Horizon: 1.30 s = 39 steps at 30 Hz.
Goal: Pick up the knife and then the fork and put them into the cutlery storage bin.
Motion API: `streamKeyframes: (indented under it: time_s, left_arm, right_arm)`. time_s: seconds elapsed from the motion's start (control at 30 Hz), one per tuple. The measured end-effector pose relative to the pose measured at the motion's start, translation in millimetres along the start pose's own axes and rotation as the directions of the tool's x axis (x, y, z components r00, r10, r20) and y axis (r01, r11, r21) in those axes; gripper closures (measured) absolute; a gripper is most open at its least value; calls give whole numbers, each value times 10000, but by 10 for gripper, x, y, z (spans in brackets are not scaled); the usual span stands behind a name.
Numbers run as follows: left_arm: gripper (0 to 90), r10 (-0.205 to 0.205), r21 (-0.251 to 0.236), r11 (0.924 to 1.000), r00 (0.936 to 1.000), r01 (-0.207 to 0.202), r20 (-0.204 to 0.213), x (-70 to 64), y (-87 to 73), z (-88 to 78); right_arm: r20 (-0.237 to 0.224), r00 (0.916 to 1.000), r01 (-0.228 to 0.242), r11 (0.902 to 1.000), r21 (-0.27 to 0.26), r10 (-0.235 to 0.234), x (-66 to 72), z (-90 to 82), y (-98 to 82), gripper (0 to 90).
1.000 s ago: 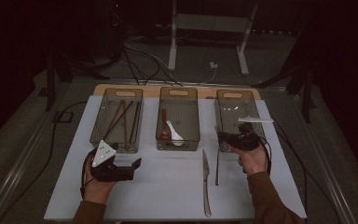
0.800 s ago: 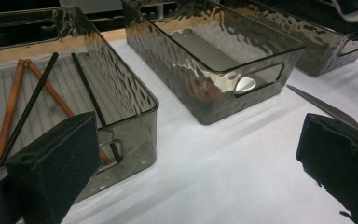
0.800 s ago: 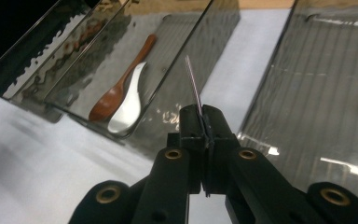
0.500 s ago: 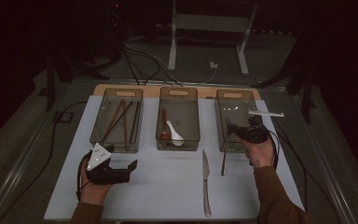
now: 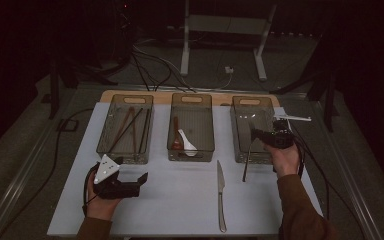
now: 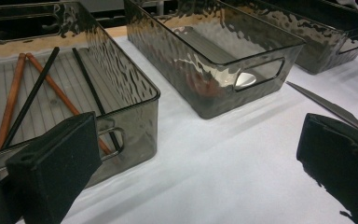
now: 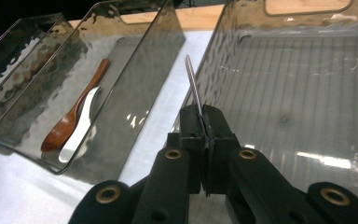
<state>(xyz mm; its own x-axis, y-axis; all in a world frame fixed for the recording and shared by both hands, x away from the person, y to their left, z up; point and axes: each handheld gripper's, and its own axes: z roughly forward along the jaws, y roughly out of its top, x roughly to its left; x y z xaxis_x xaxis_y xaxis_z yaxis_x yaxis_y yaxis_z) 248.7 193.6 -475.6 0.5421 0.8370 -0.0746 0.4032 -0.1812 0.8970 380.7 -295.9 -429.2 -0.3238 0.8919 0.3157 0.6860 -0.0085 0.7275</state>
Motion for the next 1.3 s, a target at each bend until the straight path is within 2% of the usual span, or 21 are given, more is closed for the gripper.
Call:
streamKeyframes:
  time_s: [0.3, 0.63, 0.83, 1.17, 1.3]
  left_arm:
    - [6, -16, -17, 10000, 10000, 16, -27, 6, -3, -11]
    - [6, -7, 0, 10000, 10000, 7, -35, 4, -4, -11]
    - [6, 5, 5, 10000, 10000, -5, -18, -3, -6, -7]
    - [6, 13, 29, 10000, 10000, -13, -3, -13, -6, -4]
    - [6, 2, 15, 10000, 10000, -2, -13, -10, -7, -8]
  right_arm:
    - [306, 9994, -144, 9999, -81, 147, -103, -12, 89, 890]
    - [704, 9972, -238, 9997, -115, 246, -199, 53, 174, 890]
    - [995, 9941, -414, 9991, -76, 419, -291, 101, 195, 890]
    - [1469, 9874, -586, 9983, -11, 581, -344, 166, 217, 882]
    - [1609, 9832, -893, 9960, 99, 865, -368, 215, 199, 878]
